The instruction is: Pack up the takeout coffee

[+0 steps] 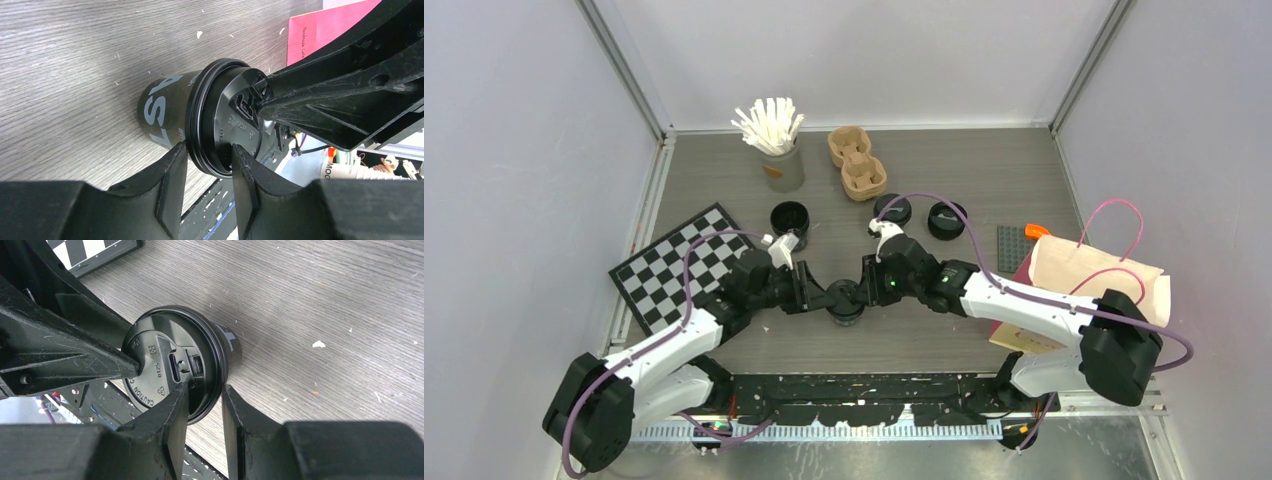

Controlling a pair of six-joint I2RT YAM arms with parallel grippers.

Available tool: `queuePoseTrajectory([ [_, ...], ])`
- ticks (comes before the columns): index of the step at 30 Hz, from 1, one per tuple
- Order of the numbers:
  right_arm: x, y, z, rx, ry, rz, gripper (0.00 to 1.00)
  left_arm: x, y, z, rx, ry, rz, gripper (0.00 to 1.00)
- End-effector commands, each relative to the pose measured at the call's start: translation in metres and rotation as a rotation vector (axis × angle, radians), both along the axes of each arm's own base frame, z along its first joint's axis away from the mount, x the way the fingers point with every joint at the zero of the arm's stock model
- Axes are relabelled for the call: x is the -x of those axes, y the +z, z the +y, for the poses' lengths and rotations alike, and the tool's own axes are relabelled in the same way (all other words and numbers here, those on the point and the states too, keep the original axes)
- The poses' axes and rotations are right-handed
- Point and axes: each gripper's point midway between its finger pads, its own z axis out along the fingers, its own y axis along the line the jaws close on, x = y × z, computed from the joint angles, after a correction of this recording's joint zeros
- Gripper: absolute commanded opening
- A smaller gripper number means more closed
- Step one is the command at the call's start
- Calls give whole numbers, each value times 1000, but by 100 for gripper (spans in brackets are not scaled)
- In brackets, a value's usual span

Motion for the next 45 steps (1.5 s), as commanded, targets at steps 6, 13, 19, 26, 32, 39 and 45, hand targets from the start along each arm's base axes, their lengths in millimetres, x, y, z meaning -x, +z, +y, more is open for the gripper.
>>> queuePoseTrajectory([
  [6, 30, -75, -41, 225, 64, 140, 30, 17, -27, 1, -20, -15, 82, 37],
  [13, 41, -96, -42, 205, 130, 146, 28, 30, -20, 1, 3, -37, 127, 36],
  [19, 37, -85, -26, 179, 187, 140, 28, 18, 11, -5, 40, -38, 33, 42],
  [26, 33, -72, -21, 187, 213, 123, 28, 0, 13, 0, -78, -43, -39, 53],
  [32, 31, -62, -17, 176, 214, 125, 29, -10, 12, -3, -107, -62, -72, 54],
  [39, 27, -37, -11, 113, 160, 113, 36, -7, -11, 3, -164, -68, -39, 44],
  [45, 27, -15, -7, 52, 117, 111, 49, -6, -19, 5, -170, -62, -22, 43],
])
